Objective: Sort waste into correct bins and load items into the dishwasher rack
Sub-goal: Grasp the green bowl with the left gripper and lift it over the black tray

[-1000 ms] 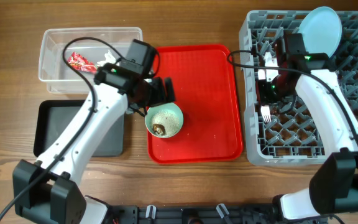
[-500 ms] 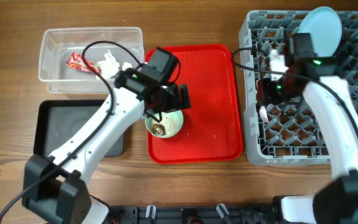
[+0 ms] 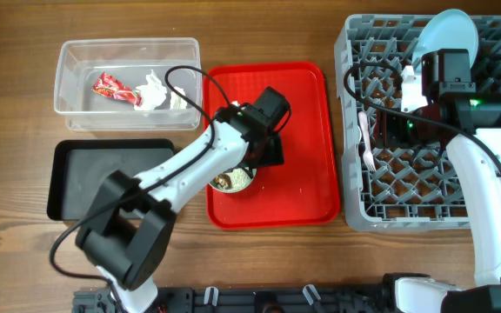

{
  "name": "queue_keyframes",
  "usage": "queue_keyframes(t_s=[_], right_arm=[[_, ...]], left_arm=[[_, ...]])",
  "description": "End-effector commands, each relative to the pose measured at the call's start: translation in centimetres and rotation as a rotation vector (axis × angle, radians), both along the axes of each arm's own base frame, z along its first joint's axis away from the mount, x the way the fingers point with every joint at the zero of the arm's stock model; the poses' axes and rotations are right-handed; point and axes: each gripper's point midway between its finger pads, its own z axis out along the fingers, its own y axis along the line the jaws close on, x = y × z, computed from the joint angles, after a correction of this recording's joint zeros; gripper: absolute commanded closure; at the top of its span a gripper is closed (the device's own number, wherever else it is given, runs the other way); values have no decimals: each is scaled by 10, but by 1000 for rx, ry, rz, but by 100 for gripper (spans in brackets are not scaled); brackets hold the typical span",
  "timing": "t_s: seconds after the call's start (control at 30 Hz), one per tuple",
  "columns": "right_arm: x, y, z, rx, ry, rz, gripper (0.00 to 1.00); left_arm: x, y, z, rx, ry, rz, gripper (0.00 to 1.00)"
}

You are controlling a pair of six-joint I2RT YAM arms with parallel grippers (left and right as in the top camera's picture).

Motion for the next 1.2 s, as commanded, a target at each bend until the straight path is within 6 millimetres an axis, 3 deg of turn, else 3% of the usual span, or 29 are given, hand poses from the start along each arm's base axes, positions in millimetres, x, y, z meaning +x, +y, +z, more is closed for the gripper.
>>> queue_keyframes(t_s=[0.0,0.27,0.47,0.6,0.7,0.9,1.17], right_arm=[[2,-5,6,-14,-14,-25,36],[-1,-5,5,-12,0,-33,37],[-3,-5,4,-12,9,-33,39],[-4,-5,4,-12,12,-33,41],[-4,-5,4,-12,11,-33,41],[-4,-5,4,-12,11,-33,41],[-3,-5,4,-13,10,-32,41]], left_arm=[[5,4,-17,45,5,26,22],[11,-2,-28,38,-3,26,59],[10,-3,-31,42,3,22,68],[8,-5,-31,42,2,16,87],[8,-6,-31,42,2,11,96],[6,-3,-20,37,-5,15,96],[10,16,34,-18,-72,61,96]])
